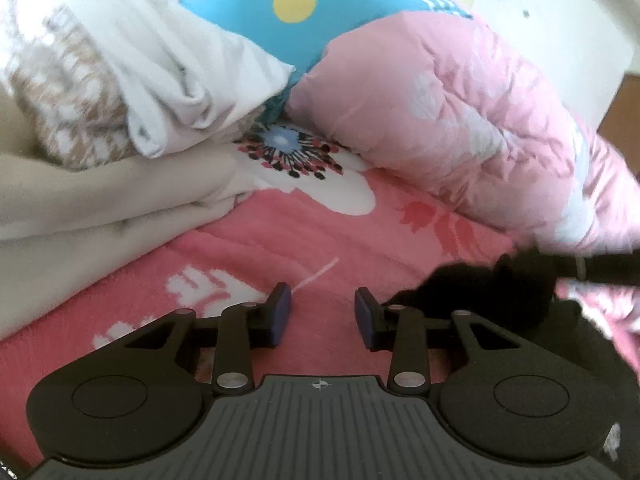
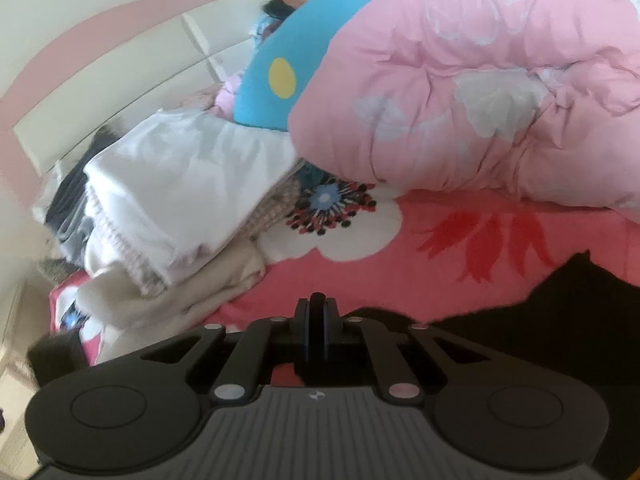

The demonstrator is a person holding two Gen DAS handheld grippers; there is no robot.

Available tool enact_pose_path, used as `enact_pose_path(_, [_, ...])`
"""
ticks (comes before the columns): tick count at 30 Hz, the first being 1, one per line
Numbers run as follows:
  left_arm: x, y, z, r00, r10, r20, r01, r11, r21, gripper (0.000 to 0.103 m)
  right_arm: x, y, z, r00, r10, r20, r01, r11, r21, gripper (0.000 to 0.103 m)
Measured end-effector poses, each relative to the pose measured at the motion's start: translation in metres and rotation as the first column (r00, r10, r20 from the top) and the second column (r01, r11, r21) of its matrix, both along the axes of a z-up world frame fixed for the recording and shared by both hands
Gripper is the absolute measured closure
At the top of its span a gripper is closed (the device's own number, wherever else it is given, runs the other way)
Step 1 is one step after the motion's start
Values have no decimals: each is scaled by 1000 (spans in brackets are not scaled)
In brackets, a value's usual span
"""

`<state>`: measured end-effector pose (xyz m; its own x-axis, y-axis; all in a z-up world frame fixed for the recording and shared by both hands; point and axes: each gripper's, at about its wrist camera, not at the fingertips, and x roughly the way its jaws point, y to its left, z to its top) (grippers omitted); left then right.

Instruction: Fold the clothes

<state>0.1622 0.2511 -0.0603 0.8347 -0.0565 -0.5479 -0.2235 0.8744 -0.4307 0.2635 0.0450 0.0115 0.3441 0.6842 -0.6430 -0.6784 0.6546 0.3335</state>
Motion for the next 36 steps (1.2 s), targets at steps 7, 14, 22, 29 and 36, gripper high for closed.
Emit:
enact_pose_path(7, [-1, 13, -2, 1000, 27, 11, -26, 993, -113, 67, -45, 0, -37, 987, 157, 21, -151, 973, -173, 83])
enact_pose_path(14, [-4, 18, -1, 998, 58, 18, -54, 985, -165, 67, -60, 2, -13, 960, 217, 177, -173, 957, -232, 68])
enact_pose_path(22, [-13, 28, 7, 983, 171, 61, -157, 971, -179, 65, -36, 56, -14, 913, 329, 240, -241, 912, -331, 68])
enact_pose_path(29, [-17, 31, 15, 981, 159, 113, -135, 972, -192, 63, -18, 89, -56, 914, 370, 168, -262, 851, -455, 88])
enact_pose_path(36, [-13, 20, 16, 986, -36, 161, 75, 968, -239, 54, 24, 56, -24, 988, 100, 119, -74, 976, -205, 99])
